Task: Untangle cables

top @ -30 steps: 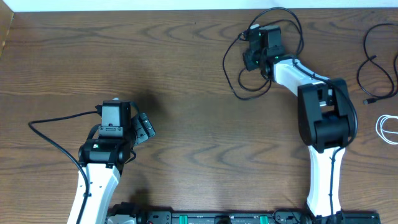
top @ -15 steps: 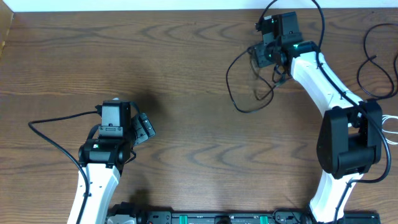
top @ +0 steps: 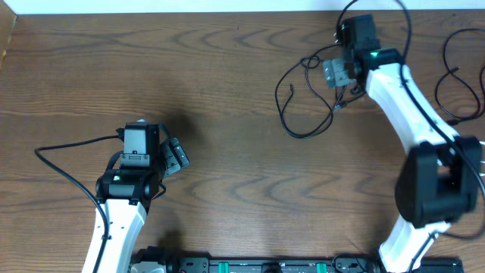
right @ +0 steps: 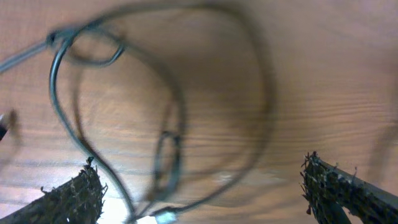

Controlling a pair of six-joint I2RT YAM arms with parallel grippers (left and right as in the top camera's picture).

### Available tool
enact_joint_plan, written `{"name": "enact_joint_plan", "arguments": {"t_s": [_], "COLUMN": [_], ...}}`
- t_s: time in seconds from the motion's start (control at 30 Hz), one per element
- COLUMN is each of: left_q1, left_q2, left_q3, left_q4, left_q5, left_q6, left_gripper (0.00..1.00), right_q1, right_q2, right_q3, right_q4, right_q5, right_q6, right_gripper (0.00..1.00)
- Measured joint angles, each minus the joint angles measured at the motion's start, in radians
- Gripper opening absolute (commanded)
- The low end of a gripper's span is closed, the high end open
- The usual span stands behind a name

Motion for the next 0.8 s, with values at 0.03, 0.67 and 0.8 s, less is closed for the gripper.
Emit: {"name": "enact_joint_plan", "arguments": {"t_s": [0.03, 0.67, 0.8], "left_q1": [0.000, 0.000, 0.000], "left_q2": [0.000, 0.000, 0.000], "left_q3": [0.000, 0.000, 0.000], "left_q4": [0.000, 0.000, 0.000], "left_q5": [0.000, 0.000, 0.000], "left_q6": [0.000, 0.000, 0.000], "left_gripper": [0.94, 0.94, 0.94], "right_q1": [0.000, 0.001, 0.001], "right_q2": [-0.034, -0.321, -0.366], "right_q3": [0.000, 0.008, -0.017], "right_q4": [0.023, 0.226, 0.150], "right_q5": [0.022, -0.043, -0.069], "right_q6": [0.000, 0.000, 0.000], "right_gripper": [0.99, 0.99, 0.99]}}
